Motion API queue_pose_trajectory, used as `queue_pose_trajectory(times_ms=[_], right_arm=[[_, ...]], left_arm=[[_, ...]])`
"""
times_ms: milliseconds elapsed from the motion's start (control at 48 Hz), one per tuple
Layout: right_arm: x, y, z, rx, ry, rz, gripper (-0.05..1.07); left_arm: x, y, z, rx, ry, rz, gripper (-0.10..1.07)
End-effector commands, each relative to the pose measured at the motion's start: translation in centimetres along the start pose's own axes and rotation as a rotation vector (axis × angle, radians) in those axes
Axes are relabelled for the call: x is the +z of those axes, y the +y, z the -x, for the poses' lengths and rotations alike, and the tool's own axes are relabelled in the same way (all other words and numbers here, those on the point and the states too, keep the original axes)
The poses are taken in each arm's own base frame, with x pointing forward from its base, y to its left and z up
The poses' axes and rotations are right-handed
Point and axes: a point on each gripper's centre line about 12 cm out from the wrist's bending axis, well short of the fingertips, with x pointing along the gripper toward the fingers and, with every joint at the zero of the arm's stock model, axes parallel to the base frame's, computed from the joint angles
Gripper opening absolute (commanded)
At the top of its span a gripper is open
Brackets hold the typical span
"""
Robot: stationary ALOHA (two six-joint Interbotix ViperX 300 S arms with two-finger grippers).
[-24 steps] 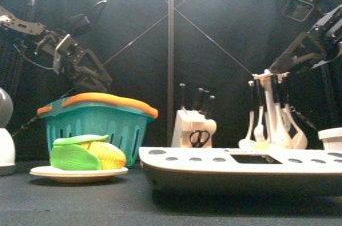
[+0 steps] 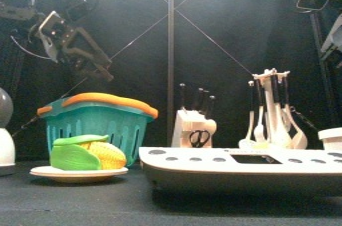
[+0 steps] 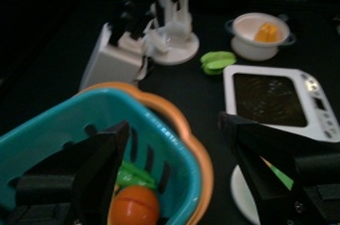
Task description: Grab corn
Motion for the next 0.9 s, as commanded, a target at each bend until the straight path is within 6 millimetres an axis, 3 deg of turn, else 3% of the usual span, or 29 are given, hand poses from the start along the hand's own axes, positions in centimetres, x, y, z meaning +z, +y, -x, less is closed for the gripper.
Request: queue_pose_trajectory(times_ms=[0,83,167,333,500,667,875], right_arm=[[0.7,0.4,-0.1,0.007,-0.007,0.001,0.55],[0.3,0.1,-0.5,-0.004,0.021,-0.001,0.69],[-0.1,-0.2,-1.0,-0.022,0.047,0.008,0.76],[1.0,-1.8,-1.3,-0.100,-0.015,0.061,0.76],[3.5,-3.6,-1.0,-0.158,-0.139,-0.069,0.76],[3.2,-3.8,-1.7,-0.161,-0.116,-0.148,0.76],[2.4,-3.7,-2.2,-0.167,-0.079,-0.116,0.76]], left_arm=[[0.9,-1.7,-1.2,-0.050,-0.022,-0.012,1.02],[0.4,-3.1,-2.4,-0.091,0.006,-0.026,1.02],[0.0,-3.9,-3.4,-0.107,0.030,-0.024,1.02],[-0.5,-4.2,-4.8,-0.107,0.064,-0.018,1.02],[-1.1,-4.2,-4.8,-0.098,0.082,0.007,1.02],[-1.5,-4.7,-4.7,-0.102,0.122,0.054,1.02],[-2.0,-6.6,-4.6,-0.193,0.350,0.091,1.02]])
